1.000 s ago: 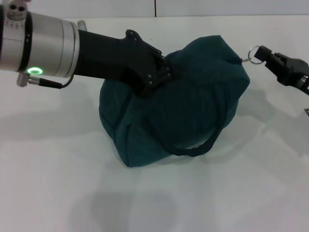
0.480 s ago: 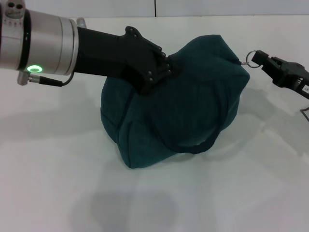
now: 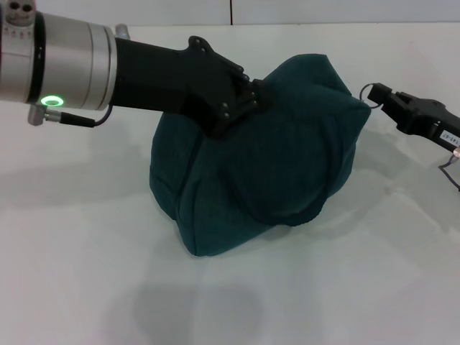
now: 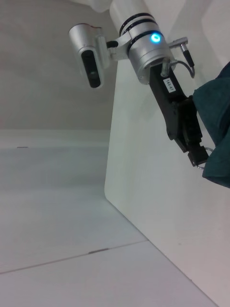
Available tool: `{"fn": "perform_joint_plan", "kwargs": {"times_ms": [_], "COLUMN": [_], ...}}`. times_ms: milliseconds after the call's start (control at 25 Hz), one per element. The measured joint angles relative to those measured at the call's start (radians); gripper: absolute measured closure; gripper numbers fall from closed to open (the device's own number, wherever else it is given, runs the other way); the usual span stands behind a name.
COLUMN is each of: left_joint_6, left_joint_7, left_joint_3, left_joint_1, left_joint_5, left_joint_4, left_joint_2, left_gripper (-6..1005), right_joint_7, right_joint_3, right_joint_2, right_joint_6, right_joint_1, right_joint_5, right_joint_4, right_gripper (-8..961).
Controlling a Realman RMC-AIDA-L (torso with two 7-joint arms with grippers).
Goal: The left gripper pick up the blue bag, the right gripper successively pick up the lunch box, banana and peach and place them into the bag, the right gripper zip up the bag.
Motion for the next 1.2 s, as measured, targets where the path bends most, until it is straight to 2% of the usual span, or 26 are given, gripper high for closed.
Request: {"fn": "perform_joint_plan", "kwargs": {"times_ms": [320,760,920,960,1080,1200], "left_joint_6": [-0.031,-0.115,-0.188,-0.204,-0.221,-0.221], "left_joint_7": [0.0,0.033,0.046,0.047,0.047,0.07], "left_joint_3": [0.0,-0.012,-0.012,-0.013,-0.03,-0.064], "left_joint_1": [0.0,0.016,0.046,0.051,0.067,0.097], "left_joint_5": [0.004,0.006,0.003,0.0,-0.021,-0.099], "left_joint_4": [-0.008,-0.029,-0.036,-0.038,-0.04,-0.045], "left_joint_2": [0.001,0.001,0.0,0.0,0.0,0.001], "left_gripper": [907,894,889,853,746,634], "right_joint_7": [0.006,-0.012,-0.015,-0.015,-0.019,-0.062], "right_joint_3": [0.02,0.052,0.052,0.052,0.054,0.07], "right_joint_2": [-0.001,-0.007,-0.008,-0.008,-0.008,-0.008], "right_joint_6": [-0.016,-0.109,-0.114,-0.117,-0.14,-0.215], "right_joint_1": [-0.01,-0.059,-0.07,-0.072,-0.074,-0.08], "right_joint_5": [0.017,0.04,0.04,0.04,0.04,0.04], "right_joint_4": [-0.001,-0.014,-0.015,-0.015,-0.016,-0.016], "right_gripper": [929,734,556,512,270,155]}}
